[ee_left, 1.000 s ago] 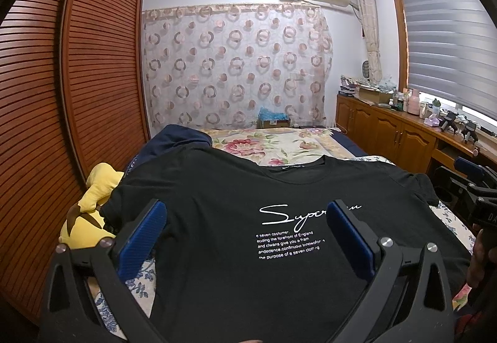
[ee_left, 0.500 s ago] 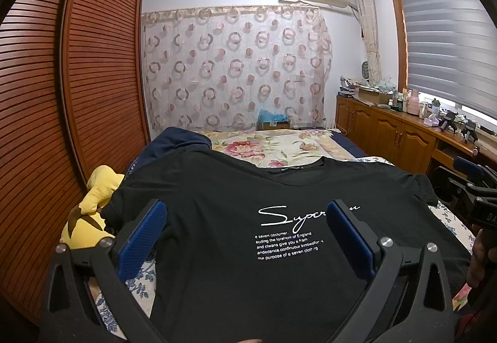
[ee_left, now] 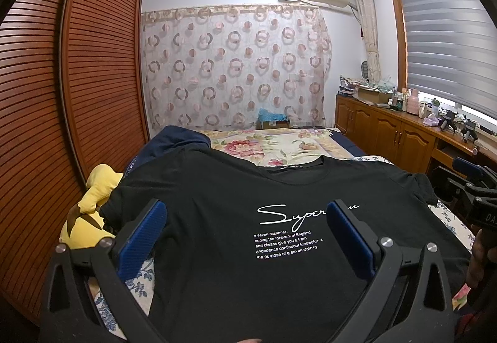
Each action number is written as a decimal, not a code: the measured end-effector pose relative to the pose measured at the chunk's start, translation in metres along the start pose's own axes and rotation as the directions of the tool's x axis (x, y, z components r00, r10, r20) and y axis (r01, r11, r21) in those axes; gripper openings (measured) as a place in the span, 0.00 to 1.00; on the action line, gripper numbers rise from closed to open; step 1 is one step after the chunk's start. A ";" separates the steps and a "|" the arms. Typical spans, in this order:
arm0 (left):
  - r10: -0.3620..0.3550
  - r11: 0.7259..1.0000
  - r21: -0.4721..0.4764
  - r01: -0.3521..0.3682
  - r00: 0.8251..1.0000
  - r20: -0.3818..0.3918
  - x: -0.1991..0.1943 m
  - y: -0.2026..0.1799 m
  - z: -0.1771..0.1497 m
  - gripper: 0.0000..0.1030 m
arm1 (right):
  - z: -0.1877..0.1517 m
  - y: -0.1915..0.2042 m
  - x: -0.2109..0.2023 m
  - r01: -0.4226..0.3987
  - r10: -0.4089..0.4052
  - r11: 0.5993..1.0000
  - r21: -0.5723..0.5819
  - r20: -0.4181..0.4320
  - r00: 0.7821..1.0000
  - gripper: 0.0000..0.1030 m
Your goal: Fold small clothes
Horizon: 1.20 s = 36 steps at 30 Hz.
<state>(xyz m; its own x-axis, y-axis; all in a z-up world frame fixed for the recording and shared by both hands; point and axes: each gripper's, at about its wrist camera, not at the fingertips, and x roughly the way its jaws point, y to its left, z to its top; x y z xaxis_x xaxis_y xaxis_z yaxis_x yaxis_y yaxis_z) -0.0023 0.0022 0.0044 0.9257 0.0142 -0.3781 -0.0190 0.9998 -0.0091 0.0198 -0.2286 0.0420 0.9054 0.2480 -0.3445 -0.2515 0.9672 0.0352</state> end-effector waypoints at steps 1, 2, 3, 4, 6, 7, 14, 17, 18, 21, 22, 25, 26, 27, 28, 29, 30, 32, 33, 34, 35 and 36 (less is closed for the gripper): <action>-0.001 1.000 -0.001 0.001 1.000 0.000 0.000 0.000 0.000 1.00 | -0.001 0.000 0.000 0.000 0.000 1.000 0.000 0.000 1.000 1.00; -0.003 1.000 -0.002 0.003 1.000 -0.001 0.000 0.000 0.001 1.00 | 0.000 0.000 0.000 -0.001 0.001 1.000 0.000 0.000 1.000 1.00; -0.002 1.000 -0.001 0.002 1.000 -0.001 -0.001 0.001 0.001 1.00 | 0.000 0.000 0.000 0.000 0.000 1.000 -0.001 0.000 1.000 1.00; 0.001 1.000 0.000 -0.001 1.000 -0.002 -0.001 0.001 0.002 1.00 | -0.001 0.000 0.000 0.001 -0.001 1.000 -0.001 0.000 1.000 1.00; -0.001 1.000 -0.001 0.001 1.000 0.000 -0.001 0.001 0.001 1.00 | -0.001 0.000 0.001 0.000 0.000 1.000 0.000 0.001 1.000 1.00; -0.002 1.000 -0.002 0.002 1.000 0.000 0.000 0.001 0.001 1.00 | -0.001 0.000 0.000 0.001 -0.001 1.000 0.000 0.001 1.000 1.00; -0.002 1.000 -0.002 0.002 1.000 0.000 0.000 0.001 0.001 1.00 | -0.001 0.000 0.001 0.000 0.000 1.000 0.001 0.001 1.000 1.00; -0.002 1.000 -0.006 0.002 1.000 0.000 -0.007 0.000 0.010 1.00 | 0.000 0.000 0.000 0.000 0.000 1.000 0.001 0.002 1.000 1.00; 0.002 1.000 -0.002 -0.002 1.000 0.002 -0.006 -0.001 0.008 1.00 | 0.000 0.000 0.000 0.000 0.000 1.000 0.002 0.002 1.000 1.00; 0.005 1.000 0.000 -0.005 1.000 0.002 -0.007 -0.001 0.008 1.00 | -0.001 0.001 0.001 0.000 0.000 1.000 0.001 0.003 1.000 1.00; 0.005 1.000 -0.001 -0.005 1.000 0.002 -0.008 -0.001 0.009 1.00 | 0.000 0.001 0.000 0.000 0.000 1.000 0.001 0.003 1.000 1.00; 0.009 1.000 0.001 -0.009 1.000 0.001 -0.007 -0.001 0.008 1.00 | 0.001 0.004 0.002 -0.003 0.003 1.000 0.002 0.003 1.000 1.00; 0.011 1.000 0.000 -0.011 1.000 -0.001 -0.006 0.000 0.007 1.00 | 0.003 0.006 0.002 -0.006 0.006 1.000 0.001 0.003 1.000 1.00; 0.012 1.000 0.000 -0.012 1.000 -0.003 -0.004 0.001 0.005 1.00 | 0.005 0.006 0.002 -0.010 0.010 1.000 0.001 0.002 1.000 1.00; 0.015 1.000 0.000 -0.015 1.000 -0.007 -0.002 0.002 0.004 1.00 | 0.006 0.007 0.003 -0.016 0.016 1.000 0.001 0.002 1.000 1.00; 0.018 1.000 -0.003 -0.018 1.000 -0.014 0.000 0.003 0.002 1.00 | 0.007 0.008 0.003 -0.022 0.022 1.000 -0.002 0.002 1.000 1.00; 0.019 1.000 -0.006 -0.019 1.000 -0.018 0.004 0.004 -0.002 1.00 | 0.008 0.009 0.001 -0.023 0.023 1.000 -0.007 0.001 1.000 1.00; 0.022 1.000 -0.019 -0.022 0.999 -0.030 0.010 0.008 -0.005 1.00 | 0.006 0.013 0.004 -0.030 0.030 0.999 -0.016 -0.005 1.000 1.00; 0.023 0.999 -0.021 -0.024 0.999 -0.033 0.011 0.010 -0.006 1.00 | 0.005 0.014 0.006 -0.035 0.035 0.999 -0.019 -0.008 0.999 1.00; 0.027 0.999 -0.023 -0.028 0.999 -0.039 0.014 0.012 -0.007 1.00 | 0.004 0.016 0.008 -0.041 0.040 0.999 -0.022 -0.011 0.999 1.00; 0.030 0.999 -0.022 -0.031 0.999 -0.044 0.016 0.014 -0.009 1.00 | 0.004 0.018 0.011 -0.044 0.044 0.999 -0.026 -0.014 0.999 1.00; 0.037 0.999 -0.018 -0.038 0.998 -0.050 0.018 0.016 -0.010 1.00 | 0.000 0.020 0.016 -0.046 0.046 0.999 -0.028 -0.020 0.999 1.00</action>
<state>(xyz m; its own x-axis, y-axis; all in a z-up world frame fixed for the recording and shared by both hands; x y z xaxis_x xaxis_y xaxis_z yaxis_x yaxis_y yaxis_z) 0.0098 0.0186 -0.0119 0.9044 0.0509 -0.4237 -0.0615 0.9980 -0.0116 0.0291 -0.2053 0.0376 0.8862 0.2907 -0.3608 -0.3027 0.9528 0.0244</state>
